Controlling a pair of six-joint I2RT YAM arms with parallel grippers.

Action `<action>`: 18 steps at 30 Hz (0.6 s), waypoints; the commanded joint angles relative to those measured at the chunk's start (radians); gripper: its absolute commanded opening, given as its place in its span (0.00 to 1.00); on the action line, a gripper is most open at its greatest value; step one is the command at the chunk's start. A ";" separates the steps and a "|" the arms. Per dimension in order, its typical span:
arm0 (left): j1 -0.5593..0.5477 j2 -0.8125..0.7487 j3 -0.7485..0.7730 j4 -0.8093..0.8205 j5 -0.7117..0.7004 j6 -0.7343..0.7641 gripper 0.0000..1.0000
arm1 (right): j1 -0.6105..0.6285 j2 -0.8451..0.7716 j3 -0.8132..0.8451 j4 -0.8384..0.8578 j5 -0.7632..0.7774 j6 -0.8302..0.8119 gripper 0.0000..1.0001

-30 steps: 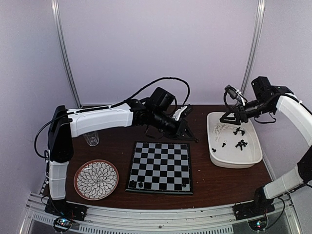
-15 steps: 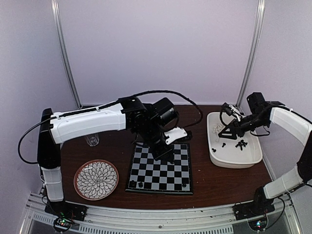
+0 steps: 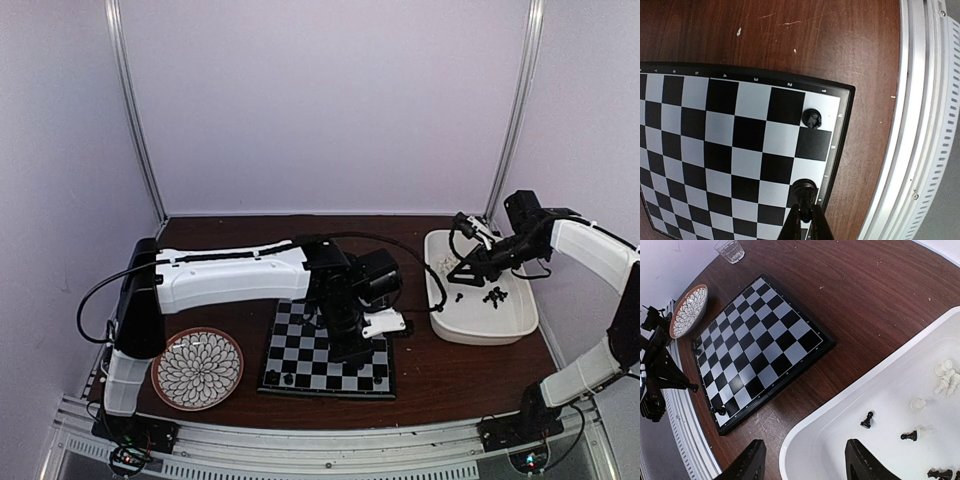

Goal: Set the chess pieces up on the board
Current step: Place the knight at b8.

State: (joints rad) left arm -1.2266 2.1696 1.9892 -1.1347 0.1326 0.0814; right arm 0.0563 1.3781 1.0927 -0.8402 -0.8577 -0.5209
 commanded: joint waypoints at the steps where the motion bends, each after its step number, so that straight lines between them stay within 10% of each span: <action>1: -0.018 0.045 0.054 -0.036 -0.033 0.024 0.00 | -0.003 0.012 -0.005 0.000 0.004 -0.021 0.58; 18: -0.042 0.167 0.161 -0.094 -0.068 0.024 0.00 | -0.003 0.016 -0.002 -0.012 0.002 -0.032 0.57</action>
State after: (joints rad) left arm -1.2613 2.3215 2.1227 -1.1934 0.0734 0.0887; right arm 0.0563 1.3872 1.0927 -0.8417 -0.8574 -0.5392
